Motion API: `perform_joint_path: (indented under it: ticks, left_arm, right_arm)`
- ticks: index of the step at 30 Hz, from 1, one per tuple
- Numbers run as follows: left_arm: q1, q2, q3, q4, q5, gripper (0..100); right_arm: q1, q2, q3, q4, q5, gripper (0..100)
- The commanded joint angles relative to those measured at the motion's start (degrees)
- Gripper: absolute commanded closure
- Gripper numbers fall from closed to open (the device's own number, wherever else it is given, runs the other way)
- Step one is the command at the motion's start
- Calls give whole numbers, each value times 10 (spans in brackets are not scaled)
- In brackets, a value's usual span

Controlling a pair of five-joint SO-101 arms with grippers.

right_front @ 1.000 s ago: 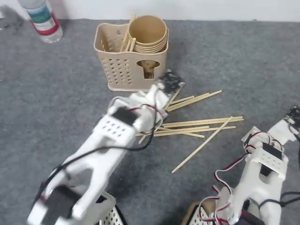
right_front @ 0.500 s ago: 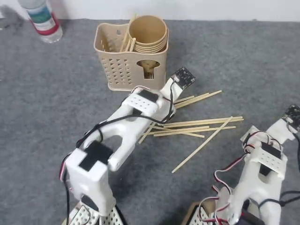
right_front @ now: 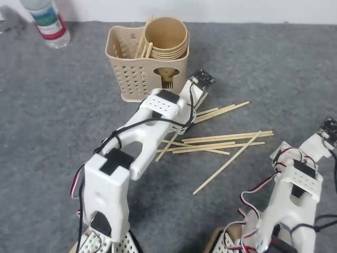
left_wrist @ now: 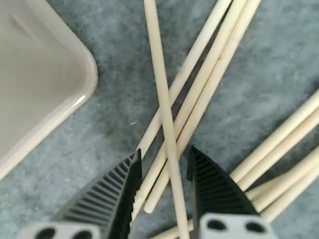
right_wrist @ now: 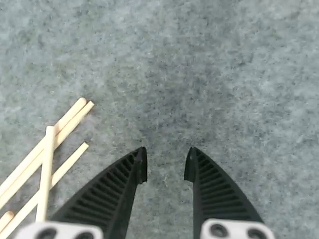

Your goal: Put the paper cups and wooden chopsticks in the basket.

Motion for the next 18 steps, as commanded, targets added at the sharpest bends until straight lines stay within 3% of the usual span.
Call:
perform_joint_path:
  ticks: [1, 4, 8, 18]
  left_arm:
    - [-3, 17, -63, 40, 6, 852]
    - [-3, 48, -109, 80, 6, 873]
    - [2, 74, -144, 106, 5, 995]
    - [6, 76, -144, 110, 5, 988]
  right_arm:
    - [-18, -18, -26, -4, -4, 858]
    - [-20, -18, -26, -4, -3, 858]
    - [-20, -18, -26, -4, -3, 858]
    - [-20, -18, -26, -4, -3, 858]
